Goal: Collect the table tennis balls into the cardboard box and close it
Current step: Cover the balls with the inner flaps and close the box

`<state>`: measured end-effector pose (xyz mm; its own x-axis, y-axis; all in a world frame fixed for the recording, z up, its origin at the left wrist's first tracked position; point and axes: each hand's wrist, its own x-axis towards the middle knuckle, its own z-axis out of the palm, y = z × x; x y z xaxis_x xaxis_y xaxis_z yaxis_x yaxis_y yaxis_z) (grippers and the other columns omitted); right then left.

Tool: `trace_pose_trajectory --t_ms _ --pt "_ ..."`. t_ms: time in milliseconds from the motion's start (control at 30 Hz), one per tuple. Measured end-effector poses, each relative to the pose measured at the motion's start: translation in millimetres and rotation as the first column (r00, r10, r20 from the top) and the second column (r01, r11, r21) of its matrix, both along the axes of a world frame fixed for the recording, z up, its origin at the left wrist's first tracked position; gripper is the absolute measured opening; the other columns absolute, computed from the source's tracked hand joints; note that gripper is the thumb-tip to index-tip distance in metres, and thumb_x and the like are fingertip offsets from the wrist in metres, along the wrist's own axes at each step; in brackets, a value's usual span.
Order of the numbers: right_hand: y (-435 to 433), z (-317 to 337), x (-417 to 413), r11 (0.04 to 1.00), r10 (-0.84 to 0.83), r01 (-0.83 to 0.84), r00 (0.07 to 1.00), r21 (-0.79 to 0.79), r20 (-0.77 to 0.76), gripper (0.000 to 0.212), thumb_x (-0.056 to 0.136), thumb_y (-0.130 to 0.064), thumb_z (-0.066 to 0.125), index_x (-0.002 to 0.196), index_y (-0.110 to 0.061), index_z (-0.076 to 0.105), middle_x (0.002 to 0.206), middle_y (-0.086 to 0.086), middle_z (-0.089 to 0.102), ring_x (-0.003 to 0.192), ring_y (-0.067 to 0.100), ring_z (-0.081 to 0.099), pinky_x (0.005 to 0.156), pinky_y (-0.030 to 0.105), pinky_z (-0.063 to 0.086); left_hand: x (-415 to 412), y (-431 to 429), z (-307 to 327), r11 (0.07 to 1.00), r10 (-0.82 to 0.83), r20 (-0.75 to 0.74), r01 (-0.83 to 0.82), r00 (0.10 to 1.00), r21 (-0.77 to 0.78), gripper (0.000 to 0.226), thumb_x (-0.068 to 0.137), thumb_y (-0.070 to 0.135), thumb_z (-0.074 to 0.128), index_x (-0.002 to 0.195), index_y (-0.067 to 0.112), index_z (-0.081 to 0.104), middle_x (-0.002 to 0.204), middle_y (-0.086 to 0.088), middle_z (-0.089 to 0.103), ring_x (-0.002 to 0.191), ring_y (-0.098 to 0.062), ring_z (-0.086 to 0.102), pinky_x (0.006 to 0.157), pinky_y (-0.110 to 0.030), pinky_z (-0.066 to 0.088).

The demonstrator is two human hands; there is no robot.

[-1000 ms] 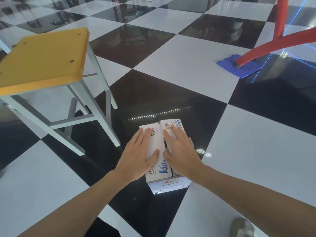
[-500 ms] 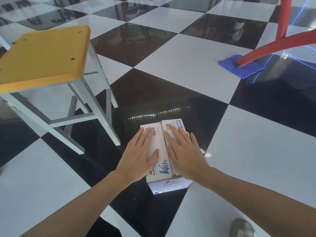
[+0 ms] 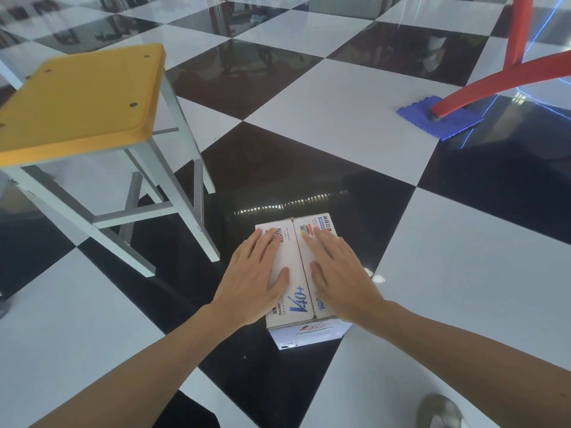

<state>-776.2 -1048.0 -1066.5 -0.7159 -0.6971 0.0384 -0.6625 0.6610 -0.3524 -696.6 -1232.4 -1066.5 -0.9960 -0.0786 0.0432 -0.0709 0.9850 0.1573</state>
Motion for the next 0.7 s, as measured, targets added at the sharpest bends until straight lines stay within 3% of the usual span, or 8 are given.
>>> trace_pose_trajectory --t_ms 67,133,433,600,700 --pt "5.8 0.6 -2.5 0.999 -0.038 0.038 0.999 -0.024 -0.005 0.055 0.101 -0.044 0.02 0.148 -0.017 0.029 0.158 0.004 0.027 0.145 0.02 0.024 0.119 0.037 0.02 -0.9 -0.4 0.8 1.0 0.004 0.011 -0.004 1.0 0.004 0.069 0.099 0.055 0.02 0.156 0.016 0.019 0.164 0.005 0.015 0.151 -0.015 0.003 0.124 -0.034 0.007" --pt "7.9 -0.2 -2.2 0.999 -0.04 0.04 0.999 -0.01 -0.029 0.052 0.1 -0.044 0.023 0.143 -0.017 0.035 0.156 0.005 0.031 0.144 0.02 0.027 0.118 0.037 0.026 -0.8 -0.4 0.7 1.0 0.0 0.024 0.0 1.0 -0.009 0.07 0.099 0.055 0.019 0.156 0.016 0.017 0.164 0.005 0.012 0.151 -0.015 0.001 0.123 -0.033 0.005" --pt "4.5 -2.2 -1.2 0.999 -0.022 0.025 0.998 0.047 -0.053 0.066 0.094 -0.052 0.005 0.142 -0.016 0.034 0.158 0.007 0.025 0.146 0.022 0.02 0.117 0.038 0.028 -3.0 4.9 -0.5 0.996 0.022 0.052 -0.017 0.998 -0.083 0.073 0.097 0.057 0.015 0.155 0.013 0.02 0.164 -0.001 0.017 0.152 -0.022 0.007 0.124 -0.04 0.012" --pt "5.8 -6.4 -2.4 0.999 -0.027 0.028 0.999 0.021 -0.044 0.051 0.1 -0.046 0.027 0.141 -0.018 0.036 0.157 0.004 0.027 0.146 0.021 0.023 0.115 0.036 0.031 -3.8 1.6 0.5 0.996 0.005 0.068 0.001 0.998 -0.089 0.073 0.095 0.059 0.012 0.154 0.017 0.021 0.163 0.002 0.017 0.151 -0.019 0.008 0.124 -0.038 0.011" --pt "8.7 -1.9 -5.9 1.0 -0.016 0.016 0.999 0.009 -0.038 0.049 0.1 -0.046 0.027 0.14 -0.02 0.036 0.156 0.002 0.029 0.145 0.019 0.024 0.114 0.033 0.027 -8.0 -0.2 8.7 0.998 -0.003 0.033 0.005 0.999 -0.06 0.07 0.093 0.059 0.018 0.149 0.019 0.03 0.157 0.005 0.028 0.146 -0.016 0.018 0.122 -0.037 0.016"
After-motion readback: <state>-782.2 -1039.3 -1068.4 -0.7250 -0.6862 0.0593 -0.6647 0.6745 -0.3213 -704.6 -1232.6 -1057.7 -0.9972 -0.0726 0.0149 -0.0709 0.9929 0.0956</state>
